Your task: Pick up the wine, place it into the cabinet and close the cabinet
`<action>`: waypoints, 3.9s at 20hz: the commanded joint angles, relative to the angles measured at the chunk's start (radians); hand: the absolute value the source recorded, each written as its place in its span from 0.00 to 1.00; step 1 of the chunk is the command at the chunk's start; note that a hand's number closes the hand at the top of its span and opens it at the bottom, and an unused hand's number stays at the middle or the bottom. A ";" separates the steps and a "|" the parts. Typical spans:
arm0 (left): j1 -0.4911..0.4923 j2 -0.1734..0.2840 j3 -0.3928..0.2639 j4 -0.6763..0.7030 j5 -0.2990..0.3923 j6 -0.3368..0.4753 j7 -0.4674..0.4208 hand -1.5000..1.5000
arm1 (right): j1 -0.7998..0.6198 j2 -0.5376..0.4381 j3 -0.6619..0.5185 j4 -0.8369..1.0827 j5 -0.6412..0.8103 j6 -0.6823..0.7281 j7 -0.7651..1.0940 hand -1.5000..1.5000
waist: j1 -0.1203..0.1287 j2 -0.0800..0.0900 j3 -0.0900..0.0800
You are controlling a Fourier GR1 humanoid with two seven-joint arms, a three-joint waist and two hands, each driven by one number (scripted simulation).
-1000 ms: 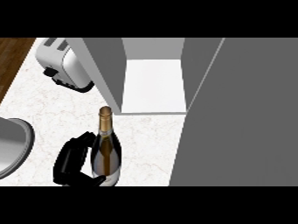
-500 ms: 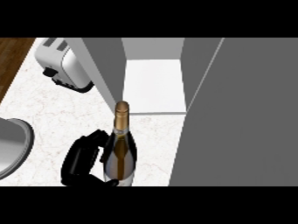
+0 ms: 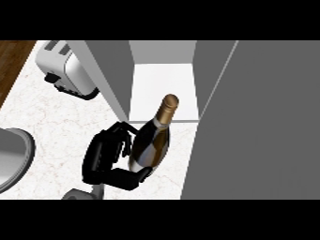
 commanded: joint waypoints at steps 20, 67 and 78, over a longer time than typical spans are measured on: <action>-0.443 -0.007 0.044 0.401 -0.006 0.159 0.053 1.00 | 0.077 -0.045 -0.054 -0.241 -0.069 0.041 0.037 0.00 | -0.019 0.005 -0.001; -1.068 0.038 0.155 1.298 0.236 0.322 -0.166 0.00 | 0.228 -0.016 -0.049 -0.111 -0.153 0.187 -0.245 0.00 | -0.096 0.040 -0.002; -1.114 0.092 0.152 1.366 0.209 0.412 -0.161 0.00 | 0.267 -0.030 -0.056 -0.126 -0.163 0.222 -0.285 0.00 | -0.114 0.041 -0.002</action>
